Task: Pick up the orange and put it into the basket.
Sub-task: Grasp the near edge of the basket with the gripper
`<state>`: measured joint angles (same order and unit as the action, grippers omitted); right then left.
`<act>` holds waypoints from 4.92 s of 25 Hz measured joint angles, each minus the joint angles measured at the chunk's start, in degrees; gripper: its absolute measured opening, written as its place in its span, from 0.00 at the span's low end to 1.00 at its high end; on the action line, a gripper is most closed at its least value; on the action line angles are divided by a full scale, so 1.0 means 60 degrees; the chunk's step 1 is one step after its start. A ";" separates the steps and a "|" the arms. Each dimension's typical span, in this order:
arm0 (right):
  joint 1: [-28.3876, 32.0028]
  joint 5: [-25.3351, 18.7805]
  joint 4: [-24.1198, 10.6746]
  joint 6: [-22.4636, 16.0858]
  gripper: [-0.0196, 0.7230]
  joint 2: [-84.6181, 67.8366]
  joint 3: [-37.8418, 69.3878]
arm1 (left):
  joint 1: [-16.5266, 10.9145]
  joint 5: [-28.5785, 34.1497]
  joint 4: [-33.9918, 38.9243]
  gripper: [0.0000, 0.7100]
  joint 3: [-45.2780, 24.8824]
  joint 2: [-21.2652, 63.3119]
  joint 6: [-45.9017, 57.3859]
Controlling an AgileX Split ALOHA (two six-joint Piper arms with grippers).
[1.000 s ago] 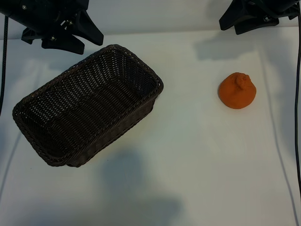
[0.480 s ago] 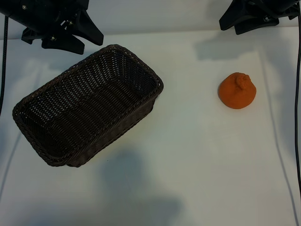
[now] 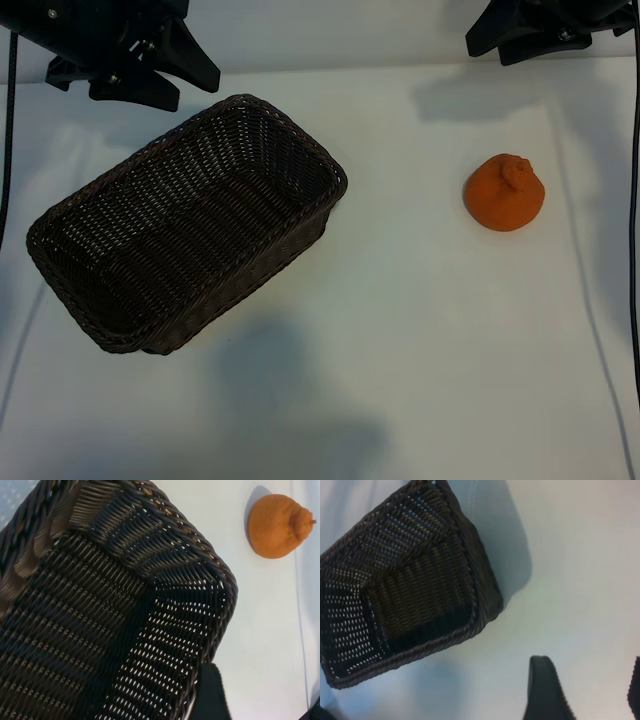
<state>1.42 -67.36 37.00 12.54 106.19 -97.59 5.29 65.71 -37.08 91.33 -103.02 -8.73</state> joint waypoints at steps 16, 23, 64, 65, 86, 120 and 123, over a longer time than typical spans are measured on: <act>0.0000 0.0007 0.0000 0.0000 0.58 0.0000 0.0000 | 0.0000 -0.0759 0.0000 0.79 0.0000 0.0000 -0.0008; 0.0000 0.0007 0.0000 0.0000 0.58 0.0000 0.0000 | 0.0000 -0.0397 0.0000 0.79 0.0000 0.0000 -0.0026; 0.0000 0.0254 -0.0064 0.0174 0.58 0.0000 0.0000 | -0.1448 0.0272 0.2448 0.79 -0.0342 0.0463 0.3987; 0.0000 0.0254 -0.0064 0.0174 0.58 0.0000 0.0000 | -0.1448 0.0272 0.2567 0.79 -0.0588 0.0463 0.3998; 0.0000 0.0260 -0.0064 0.0174 0.58 0.0000 0.0000 | -0.1461 0.0272 0.4542 0.79 -0.2017 0.1185 0.4870; 0.0000 0.0260 -0.0064 0.0174 0.58 0.0000 0.0000 | -0.1461 -0.0023 0.5663 0.79 -0.3963 0.1203 0.5291; 0.0000 0.0250 -0.0064 0.0174 0.58 0.0000 0.0000 | -0.1461 -0.0238 0.5708 0.79 -0.3963 0.1203 0.5446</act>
<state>1.42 -65.86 36.61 13.58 106.19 -97.59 -3.47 64.28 -2.83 67.56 -95.80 23.94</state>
